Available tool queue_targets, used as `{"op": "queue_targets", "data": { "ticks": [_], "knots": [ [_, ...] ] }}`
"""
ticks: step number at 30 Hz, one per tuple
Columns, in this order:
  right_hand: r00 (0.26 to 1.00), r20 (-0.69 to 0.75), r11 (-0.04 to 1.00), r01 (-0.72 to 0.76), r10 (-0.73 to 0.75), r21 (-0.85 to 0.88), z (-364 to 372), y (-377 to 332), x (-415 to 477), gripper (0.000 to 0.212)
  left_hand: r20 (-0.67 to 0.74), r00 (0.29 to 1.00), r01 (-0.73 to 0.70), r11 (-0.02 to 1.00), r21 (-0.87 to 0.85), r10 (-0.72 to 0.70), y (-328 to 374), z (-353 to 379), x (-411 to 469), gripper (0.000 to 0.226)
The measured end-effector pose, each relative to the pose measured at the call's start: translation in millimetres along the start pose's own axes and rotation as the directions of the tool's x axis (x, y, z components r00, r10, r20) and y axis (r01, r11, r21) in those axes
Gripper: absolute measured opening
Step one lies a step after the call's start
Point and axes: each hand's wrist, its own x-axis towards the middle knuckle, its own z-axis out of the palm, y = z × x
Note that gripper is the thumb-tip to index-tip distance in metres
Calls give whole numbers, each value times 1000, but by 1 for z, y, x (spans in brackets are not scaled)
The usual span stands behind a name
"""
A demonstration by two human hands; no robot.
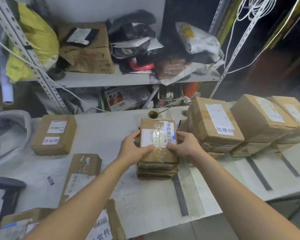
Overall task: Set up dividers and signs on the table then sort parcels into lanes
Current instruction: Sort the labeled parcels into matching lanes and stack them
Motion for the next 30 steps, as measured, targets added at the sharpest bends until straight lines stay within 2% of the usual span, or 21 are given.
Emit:
{"op": "queue_targets", "data": {
  "ticks": [4,7,11,13,15,16,18,20,26,30],
  "knots": [
    [1000,-10,1000,28,-28,-5,-3,-1,-6,58,0,1000,-10,999,32,10,6,-1,-7,78],
    [996,-5,996,88,-89,-31,-6,0,-14,60,-35,999,-17,1000,23,17,9,-2,-15,67],
    [982,-18,975,182,-186,-132,-12,-4,-29,65,-71,997,-38,998,45,41,17,-3,-36,58],
    [972,-39,953,217,-230,-211,-15,-6,-40,80,-81,996,-36,994,104,44,19,-6,-53,65],
    [959,-50,927,257,-280,-273,-18,-8,-53,84,-119,992,-16,971,239,46,21,-9,-70,74],
    [948,-45,910,287,-314,-298,-19,-9,-60,83,-142,988,-5,937,349,58,22,-12,-78,76],
    [921,-16,863,358,-389,-356,-18,-9,-73,80,-181,976,9,806,591,121,25,-19,-95,75],
    [894,27,808,418,-448,-415,-14,-11,-85,78,-201,960,18,676,737,194,29,-27,-110,73],
    [824,129,674,532,-552,-513,2,-19,-110,74,-230,926,63,480,875,299,41,-64,-149,70],
    [787,181,647,594,-589,-477,16,-30,-119,74,-252,925,123,404,907,284,46,-96,-172,70]
  ]
}}
